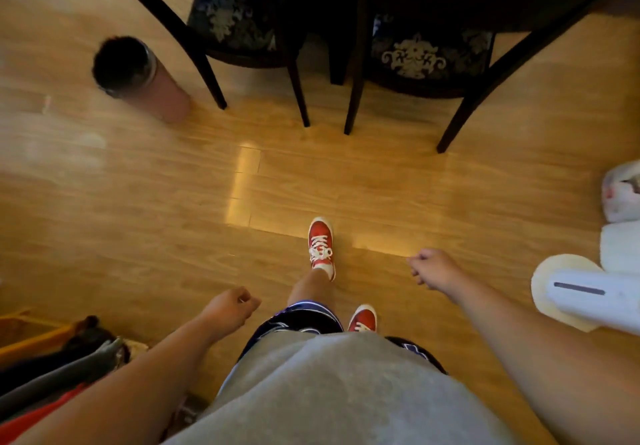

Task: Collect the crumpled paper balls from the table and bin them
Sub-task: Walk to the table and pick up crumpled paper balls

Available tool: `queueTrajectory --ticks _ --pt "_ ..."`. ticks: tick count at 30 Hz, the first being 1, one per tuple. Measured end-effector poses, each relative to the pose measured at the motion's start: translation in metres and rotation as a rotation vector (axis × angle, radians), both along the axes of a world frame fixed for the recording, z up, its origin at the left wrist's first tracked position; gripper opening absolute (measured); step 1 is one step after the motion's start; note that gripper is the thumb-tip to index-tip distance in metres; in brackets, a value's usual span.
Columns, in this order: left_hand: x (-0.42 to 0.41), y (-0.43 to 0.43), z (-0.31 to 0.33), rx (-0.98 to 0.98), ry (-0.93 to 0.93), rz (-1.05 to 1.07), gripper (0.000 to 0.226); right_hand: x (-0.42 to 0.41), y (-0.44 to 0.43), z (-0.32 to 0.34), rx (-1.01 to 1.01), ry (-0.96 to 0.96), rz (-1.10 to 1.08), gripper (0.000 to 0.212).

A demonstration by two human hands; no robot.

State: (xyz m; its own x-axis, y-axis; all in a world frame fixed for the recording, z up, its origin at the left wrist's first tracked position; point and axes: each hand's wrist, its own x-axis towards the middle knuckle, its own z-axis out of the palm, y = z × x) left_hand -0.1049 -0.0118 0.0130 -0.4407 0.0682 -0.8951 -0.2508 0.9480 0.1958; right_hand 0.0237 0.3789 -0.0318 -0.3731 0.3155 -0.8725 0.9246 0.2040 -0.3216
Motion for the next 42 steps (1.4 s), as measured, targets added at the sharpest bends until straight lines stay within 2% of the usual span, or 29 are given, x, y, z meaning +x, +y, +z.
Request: queueTrajectory --ticks 5,9,15,21,24,27,29,33,38,40,42 --pt "-0.076 -0.008 -0.015 -0.050 -0.038 0.044 0.026 -0.111 0.020 0.004 0.000 0.051 0.023 0.022" --pt "-0.146 0.018 -0.018 -0.059 -0.045 0.025 0.027 -0.150 0.049 0.019 0.002 0.035 0.015 0.021" --pt "-0.247 0.121 -0.012 0.081 0.024 -0.085 0.025 -0.154 0.102 0.036 0.091 0.003 -0.120 0.023" --pt "-0.318 0.242 0.024 0.181 0.104 -0.240 0.023 -0.164 0.163 0.055 0.041 -0.100 -0.184 0.018" --pt "-0.342 0.297 0.063 0.272 0.185 -0.257 0.015 -0.196 0.195 0.087 0.054 -0.005 -0.128 0.016" --pt "-0.360 0.347 0.114 0.417 0.257 -0.253 0.006 -0.243 0.226 0.138 0.055 0.196 -0.073 0.014" --pt "-0.372 0.375 0.146 0.489 0.302 -0.288 0.009 -0.277 0.245 0.174 0.059 0.262 0.065 0.005" --pt "-0.407 0.426 0.191 0.565 0.434 -0.350 0.017 -0.345 0.286 0.235 0.042 0.365 0.267 0.018" --pt "-0.472 0.488 0.203 0.647 0.590 -0.282 0.010 -0.429 0.333 0.257 -0.099 0.494 0.296 0.020" --pt "-0.504 0.512 0.191 0.614 0.585 -0.294 0.011 -0.466 0.350 0.251 -0.050 0.547 0.301 0.018" --pt "-0.534 0.533 0.174 0.545 0.563 -0.363 0.022 -0.503 0.363 0.239 -0.009 0.574 0.293 0.017"
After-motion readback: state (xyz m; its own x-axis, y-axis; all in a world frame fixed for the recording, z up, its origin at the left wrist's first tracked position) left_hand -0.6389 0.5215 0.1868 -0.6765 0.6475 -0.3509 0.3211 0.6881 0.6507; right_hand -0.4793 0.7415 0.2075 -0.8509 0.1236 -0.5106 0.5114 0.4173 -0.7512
